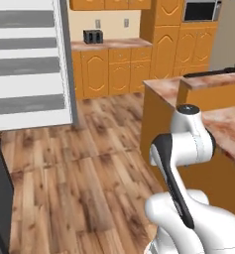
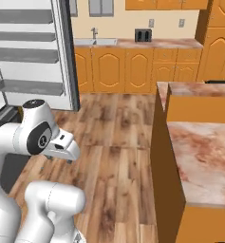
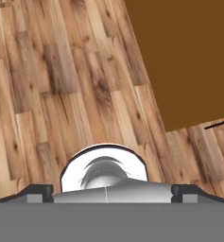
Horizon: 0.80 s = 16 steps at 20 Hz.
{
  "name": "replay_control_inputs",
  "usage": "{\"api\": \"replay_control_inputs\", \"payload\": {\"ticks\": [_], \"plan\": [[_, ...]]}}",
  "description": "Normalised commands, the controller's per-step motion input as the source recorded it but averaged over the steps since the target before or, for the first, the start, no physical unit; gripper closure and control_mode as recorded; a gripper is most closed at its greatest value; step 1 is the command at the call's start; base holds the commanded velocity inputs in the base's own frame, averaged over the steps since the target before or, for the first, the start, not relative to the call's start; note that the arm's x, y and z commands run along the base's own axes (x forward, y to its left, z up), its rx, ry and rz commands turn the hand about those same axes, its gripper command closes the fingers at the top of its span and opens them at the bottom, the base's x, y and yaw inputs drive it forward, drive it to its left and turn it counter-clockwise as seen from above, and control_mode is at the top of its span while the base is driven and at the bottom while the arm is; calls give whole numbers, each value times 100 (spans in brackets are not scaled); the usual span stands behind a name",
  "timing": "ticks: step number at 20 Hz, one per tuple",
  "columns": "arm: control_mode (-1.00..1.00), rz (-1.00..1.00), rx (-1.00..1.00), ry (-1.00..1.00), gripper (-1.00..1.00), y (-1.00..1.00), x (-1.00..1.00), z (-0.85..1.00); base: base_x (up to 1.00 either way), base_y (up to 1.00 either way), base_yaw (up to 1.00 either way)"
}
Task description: Place the cold items (mango and squash) from the fridge in one tupperware on the dining counter. Place the warm items (kebab skewer and hot dog) in the stove area in another tupperware.
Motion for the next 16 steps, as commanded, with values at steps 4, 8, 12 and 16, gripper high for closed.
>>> {"api": "replay_control_inputs", "payload": {"ticks": [4, 8, 12, 16], "plan": [[100, 0, 0, 0, -100, 0, 0, 0, 100, -50, 2], [100, 0, 0, 0, -100, 0, 0, 0, 100, -38, 16], [100, 0, 0, 0, -100, 0, 0, 0, 100, -11, 16], [100, 0, 0, 0, -100, 0, 0, 0, 100, -28, 16]]}}
